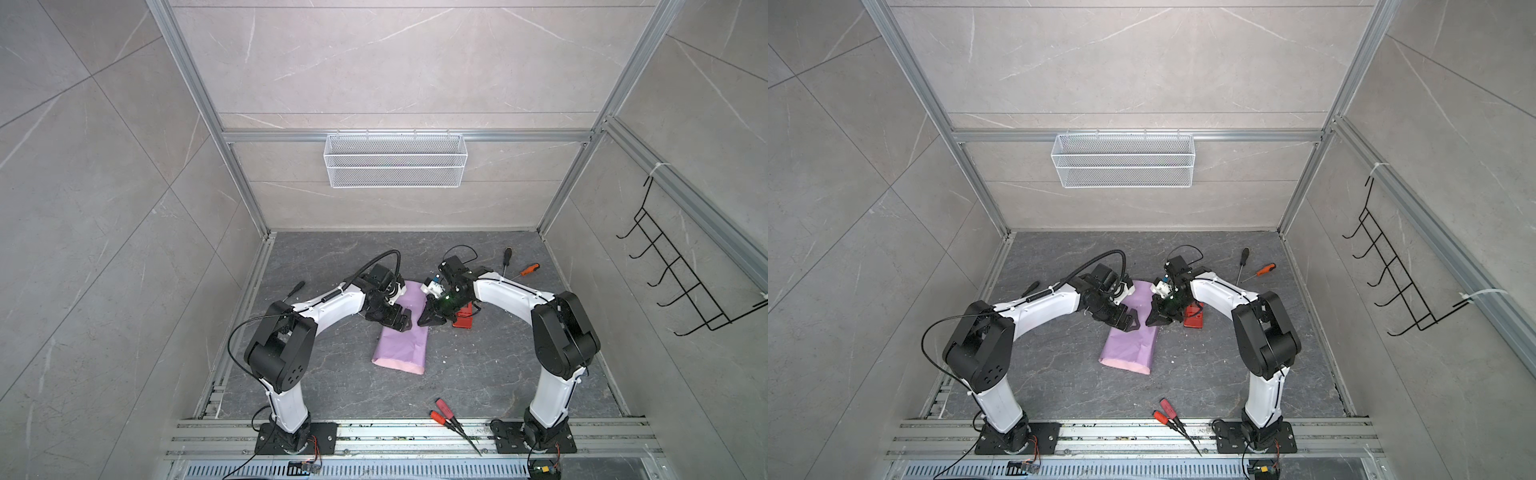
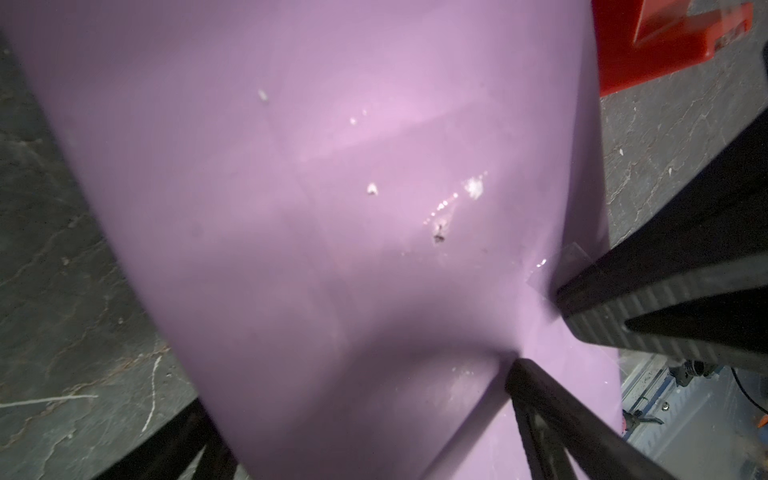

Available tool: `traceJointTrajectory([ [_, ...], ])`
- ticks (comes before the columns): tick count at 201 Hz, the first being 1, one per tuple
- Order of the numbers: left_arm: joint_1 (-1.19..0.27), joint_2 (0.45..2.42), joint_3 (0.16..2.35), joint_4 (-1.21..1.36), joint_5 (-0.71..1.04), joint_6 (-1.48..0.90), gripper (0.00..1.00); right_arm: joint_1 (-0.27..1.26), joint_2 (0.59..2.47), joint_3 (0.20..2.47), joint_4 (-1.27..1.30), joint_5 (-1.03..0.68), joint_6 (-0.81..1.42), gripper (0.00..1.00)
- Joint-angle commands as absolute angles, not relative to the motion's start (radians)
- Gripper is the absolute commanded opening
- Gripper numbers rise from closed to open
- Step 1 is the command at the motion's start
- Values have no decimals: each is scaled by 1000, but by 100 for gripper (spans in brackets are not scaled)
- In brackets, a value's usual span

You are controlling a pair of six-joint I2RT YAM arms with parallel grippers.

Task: Wrap the gift box in paper

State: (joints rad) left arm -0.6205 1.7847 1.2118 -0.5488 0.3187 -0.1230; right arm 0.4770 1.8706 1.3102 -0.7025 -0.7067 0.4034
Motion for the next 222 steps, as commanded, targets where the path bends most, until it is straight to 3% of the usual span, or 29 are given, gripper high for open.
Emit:
traceJointTrajectory([
  [1,-632,1816,1193,-576,237,-111,97,486,1896,1330,-762,-607,417,0],
  [94,-632,1815,1187,-571,238,-112,97,516,1860,1427,-787,-699,403,0],
  [222,-633,1808,1194,-579,240,-108,97,517,1934,1354,-830,-580,356,0],
])
